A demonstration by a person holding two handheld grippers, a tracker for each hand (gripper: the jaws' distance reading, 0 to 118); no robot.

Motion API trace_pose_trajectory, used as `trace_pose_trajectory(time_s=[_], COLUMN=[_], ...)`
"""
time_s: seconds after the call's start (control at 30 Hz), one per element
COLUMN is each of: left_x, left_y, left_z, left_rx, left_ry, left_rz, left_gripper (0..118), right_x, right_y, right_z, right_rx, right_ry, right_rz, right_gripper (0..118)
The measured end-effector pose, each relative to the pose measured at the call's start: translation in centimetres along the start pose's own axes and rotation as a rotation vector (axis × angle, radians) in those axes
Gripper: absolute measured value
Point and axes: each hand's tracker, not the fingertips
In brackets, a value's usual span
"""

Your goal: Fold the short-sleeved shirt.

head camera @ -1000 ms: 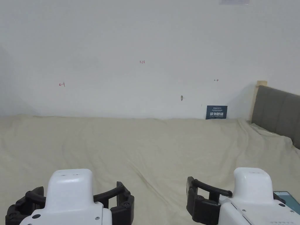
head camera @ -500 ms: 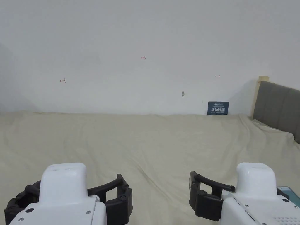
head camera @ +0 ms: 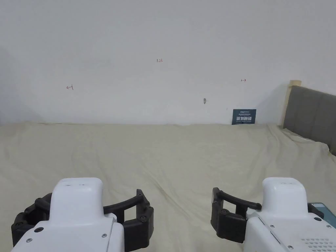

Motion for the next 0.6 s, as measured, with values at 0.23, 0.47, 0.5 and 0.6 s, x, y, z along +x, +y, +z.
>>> trace_pose_trajectory(time_s=[0.23,0.47,0.5,0.6], left_x=[-0.21,-0.25,-0.26,-0.36], left_y=[-0.06,-0.05,-0.04,-0.04], left_z=[0.25,0.42,0.46,0.53], left_rx=[0.003,0.002,0.002,0.006], left_ry=[0.005,-0.006,-0.005,-0.005], left_rz=[0.004,0.000,0.000,0.004], left_gripper=[118,118,118,118], right_x=[0.35,0.04,0.02,-0.12], right_y=[0.25,0.24,0.22,0.23], right_z=[0.33,0.48,0.51,0.57], right_rx=[0.005,0.010,0.010,0.010], right_ry=[0.014,0.006,0.009,0.007], right_rz=[-0.030,-0.005,-0.006,-0.003], right_gripper=[108,108,108,108])
